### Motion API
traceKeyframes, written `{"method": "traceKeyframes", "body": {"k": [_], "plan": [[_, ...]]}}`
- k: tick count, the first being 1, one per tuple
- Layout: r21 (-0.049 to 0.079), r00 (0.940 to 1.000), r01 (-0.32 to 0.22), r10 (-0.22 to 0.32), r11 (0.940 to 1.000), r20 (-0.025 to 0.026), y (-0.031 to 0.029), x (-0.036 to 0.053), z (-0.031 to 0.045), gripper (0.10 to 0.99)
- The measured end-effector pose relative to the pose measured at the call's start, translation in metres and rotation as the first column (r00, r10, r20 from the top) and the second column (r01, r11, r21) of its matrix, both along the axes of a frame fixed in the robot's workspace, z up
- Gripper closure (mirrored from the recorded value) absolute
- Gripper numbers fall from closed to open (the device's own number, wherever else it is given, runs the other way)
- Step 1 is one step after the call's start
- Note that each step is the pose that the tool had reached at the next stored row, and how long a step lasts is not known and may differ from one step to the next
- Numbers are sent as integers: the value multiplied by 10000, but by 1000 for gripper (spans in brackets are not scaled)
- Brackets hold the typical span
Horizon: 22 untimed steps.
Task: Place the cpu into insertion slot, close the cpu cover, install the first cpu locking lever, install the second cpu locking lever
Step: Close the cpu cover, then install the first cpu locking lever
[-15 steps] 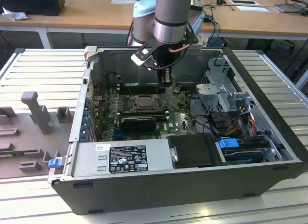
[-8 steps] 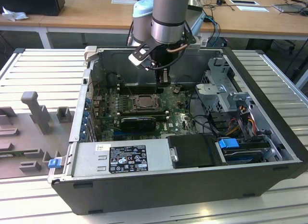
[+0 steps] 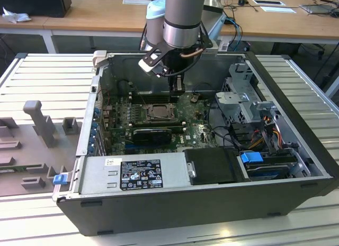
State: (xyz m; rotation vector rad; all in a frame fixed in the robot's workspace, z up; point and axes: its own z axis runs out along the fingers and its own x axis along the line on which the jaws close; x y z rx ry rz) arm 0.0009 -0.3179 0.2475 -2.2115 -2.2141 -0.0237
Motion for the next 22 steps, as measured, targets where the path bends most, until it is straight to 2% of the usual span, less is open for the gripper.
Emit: {"method": "traceKeyframes", "body": {"k": [4,7,12,22], "plan": [[-1,10000,1,-1,10000,8,0,-61,-1,980],[0,10000,-54,54,10000,37,0,-123,-16,980],[0,9999,-162,162,9999,37,-2,-240,-20,980],[-2,9998,-175,175,9998,37,-2,-339,-19,980]]}}
